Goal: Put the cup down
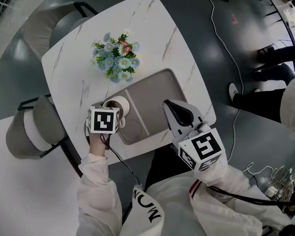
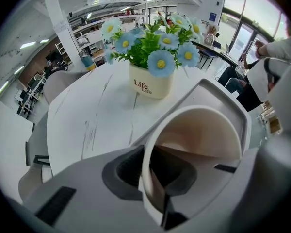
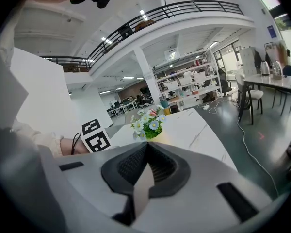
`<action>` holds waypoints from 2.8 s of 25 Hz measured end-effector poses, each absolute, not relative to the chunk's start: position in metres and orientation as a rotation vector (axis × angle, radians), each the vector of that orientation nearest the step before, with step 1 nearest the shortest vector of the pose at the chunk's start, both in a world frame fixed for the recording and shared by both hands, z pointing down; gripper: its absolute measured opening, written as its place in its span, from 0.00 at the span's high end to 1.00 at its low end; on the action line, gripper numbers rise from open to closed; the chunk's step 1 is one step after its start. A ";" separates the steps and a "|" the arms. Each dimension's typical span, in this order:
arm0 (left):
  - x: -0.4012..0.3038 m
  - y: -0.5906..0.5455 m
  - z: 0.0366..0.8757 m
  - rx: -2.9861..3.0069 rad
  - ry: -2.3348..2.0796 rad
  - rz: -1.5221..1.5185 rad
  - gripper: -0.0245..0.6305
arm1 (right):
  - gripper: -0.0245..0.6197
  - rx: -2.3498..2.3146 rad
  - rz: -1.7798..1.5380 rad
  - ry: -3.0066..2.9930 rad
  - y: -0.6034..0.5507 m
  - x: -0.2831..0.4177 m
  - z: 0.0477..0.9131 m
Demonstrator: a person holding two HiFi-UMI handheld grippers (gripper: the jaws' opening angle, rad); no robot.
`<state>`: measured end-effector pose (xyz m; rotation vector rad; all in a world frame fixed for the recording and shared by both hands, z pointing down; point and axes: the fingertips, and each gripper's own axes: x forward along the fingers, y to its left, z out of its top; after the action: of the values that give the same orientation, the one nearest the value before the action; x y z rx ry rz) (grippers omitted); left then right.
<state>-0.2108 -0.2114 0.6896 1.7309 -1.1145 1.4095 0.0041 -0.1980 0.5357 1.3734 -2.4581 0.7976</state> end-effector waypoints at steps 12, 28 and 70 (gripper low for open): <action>-0.212 -0.212 0.691 1.687 -1.082 1.464 0.89 | 0.95 1.369 0.819 -2.450 -0.200 0.004 0.537; -0.210 -0.212 0.693 1.688 -1.069 1.496 0.89 | 0.95 1.358 0.851 -2.439 -0.198 0.006 0.546; -0.202 -0.221 0.654 1.837 -1.104 1.385 0.74 | 0.95 1.345 0.822 -2.414 -0.183 0.001 0.536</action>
<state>-0.2016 -0.2213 0.6542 1.8375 -1.1045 1.3849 0.0015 -0.1831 0.5361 1.3453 -2.4145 0.8223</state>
